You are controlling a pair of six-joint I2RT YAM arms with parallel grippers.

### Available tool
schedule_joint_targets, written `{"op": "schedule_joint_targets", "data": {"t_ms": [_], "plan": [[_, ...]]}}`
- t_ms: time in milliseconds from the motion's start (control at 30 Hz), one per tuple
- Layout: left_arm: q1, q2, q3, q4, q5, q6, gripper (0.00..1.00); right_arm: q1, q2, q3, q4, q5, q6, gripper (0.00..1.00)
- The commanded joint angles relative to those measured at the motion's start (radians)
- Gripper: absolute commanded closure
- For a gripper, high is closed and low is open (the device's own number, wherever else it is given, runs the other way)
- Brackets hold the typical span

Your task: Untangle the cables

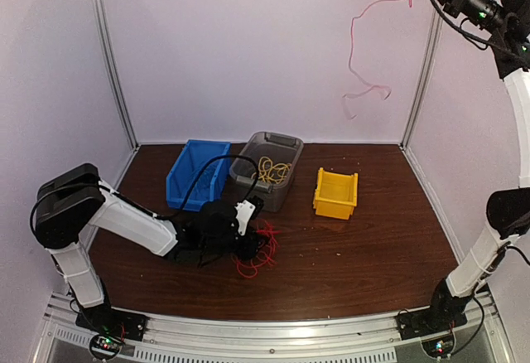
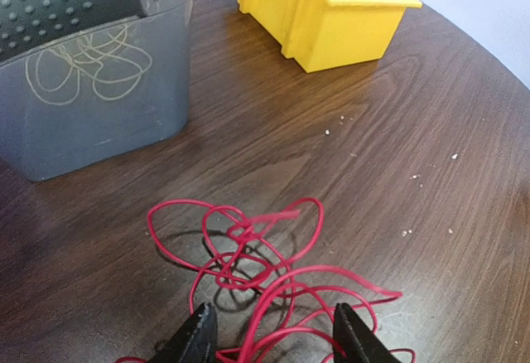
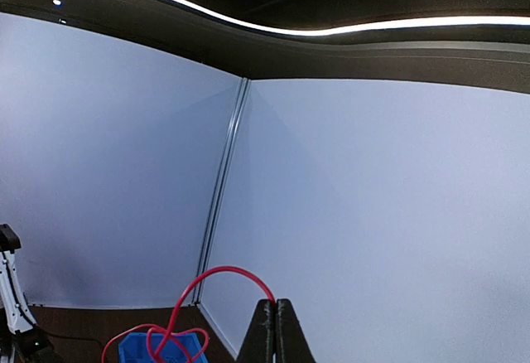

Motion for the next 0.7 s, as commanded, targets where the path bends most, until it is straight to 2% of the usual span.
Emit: {"op": "schedule_joint_targets", "data": {"t_ms": [0, 133, 233, 300, 500, 667], "plan": [[0.019, 0.019, -0.001, 0.006, -0.001, -0.007, 0.51, -0.090, 0.024, 0.045, 0.346, -0.104, 0.307, 1.00], [0.018, 0.001, 0.012, -0.016, 0.003, -0.003, 0.51, -0.116, 0.013, -0.001, 0.329, -0.120, 0.277, 1.00], [0.016, -0.059, 0.023, -0.019, 0.031, 0.006, 0.49, -0.113, -0.037, -0.207, 0.343, -0.155, 0.242, 1.00], [0.010, -0.117, 0.031, -0.023, 0.036, 0.018, 0.45, -0.112, -0.082, -0.347, 0.289, -0.176, 0.148, 1.00], [-0.017, -0.284, 0.119, -0.100, 0.024, 0.108, 0.39, -0.021, -0.219, -0.564, -0.248, -0.060, -0.451, 1.00], [-0.022, -0.376, 0.186, -0.111, 0.027, 0.159, 0.40, 0.123, -0.297, -0.689, -0.491, -0.019, -0.689, 1.00]]}}
